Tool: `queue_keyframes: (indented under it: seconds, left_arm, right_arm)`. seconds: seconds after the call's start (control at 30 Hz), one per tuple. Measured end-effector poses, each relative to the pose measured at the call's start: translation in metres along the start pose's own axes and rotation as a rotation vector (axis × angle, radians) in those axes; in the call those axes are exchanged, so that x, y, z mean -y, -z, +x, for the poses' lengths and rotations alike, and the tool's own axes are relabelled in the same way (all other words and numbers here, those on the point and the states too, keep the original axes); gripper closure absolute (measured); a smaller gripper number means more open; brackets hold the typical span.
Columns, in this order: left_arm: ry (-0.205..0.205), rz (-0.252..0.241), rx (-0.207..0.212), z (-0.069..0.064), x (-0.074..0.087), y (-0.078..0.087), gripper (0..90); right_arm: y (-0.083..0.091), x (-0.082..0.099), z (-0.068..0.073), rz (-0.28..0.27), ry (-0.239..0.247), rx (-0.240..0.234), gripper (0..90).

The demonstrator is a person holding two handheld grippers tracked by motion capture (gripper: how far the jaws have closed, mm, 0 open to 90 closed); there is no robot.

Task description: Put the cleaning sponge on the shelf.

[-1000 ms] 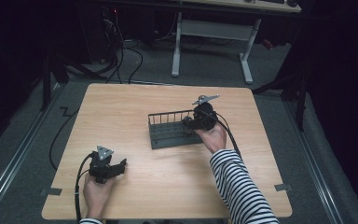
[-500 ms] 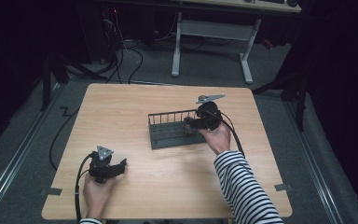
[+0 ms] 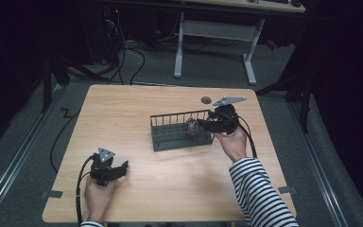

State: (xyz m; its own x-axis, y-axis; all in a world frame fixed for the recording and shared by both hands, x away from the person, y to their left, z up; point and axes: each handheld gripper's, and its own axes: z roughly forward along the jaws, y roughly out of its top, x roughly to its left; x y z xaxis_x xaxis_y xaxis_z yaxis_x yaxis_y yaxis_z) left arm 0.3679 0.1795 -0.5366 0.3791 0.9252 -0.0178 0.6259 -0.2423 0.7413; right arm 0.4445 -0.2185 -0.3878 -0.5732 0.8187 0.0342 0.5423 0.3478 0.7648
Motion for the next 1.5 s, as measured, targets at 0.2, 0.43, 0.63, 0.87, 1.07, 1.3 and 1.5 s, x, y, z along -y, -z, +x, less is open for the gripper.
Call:
queue_keyframes:
  seconds: [0.2,0.43,0.63,0.87,1.07,1.3,1.5]
  left_arm:
    - [0.000,0.000,0.001,0.000,0.000,0.000,27.9]
    - [0.000,0.000,0.001,0.000,0.000,0.000,27.8]
    - [0.000,0.000,0.001,0.000,0.000,0.000,27.8]
    - [0.000,-0.002,0.000,0.000,0.000,-0.001,27.8]
    - [0.000,-0.002,0.000,0.000,0.000,-0.001,27.8]
    - [-0.001,-0.002,0.000,0.000,0.000,-0.001,27.8]
    - [0.000,-0.002,0.000,0.000,0.000,-0.001,27.8]
  right_arm:
    - [0.012,0.006,-0.001,-0.022,0.004,-0.003,42.3]
    - [0.026,0.007,0.001,-0.047,0.009,-0.007,42.3]
    - [0.035,0.013,0.004,-0.063,0.016,-0.011,43.5]
    - [0.047,0.020,0.002,-0.082,0.003,-0.012,43.7]
    - [0.064,0.024,-0.001,-0.106,-0.001,-0.003,43.8]
    - [0.075,0.037,-0.008,-0.120,-0.029,-0.002,44.0]
    - [0.088,0.051,-0.012,-0.156,-0.062,-0.016,44.1]
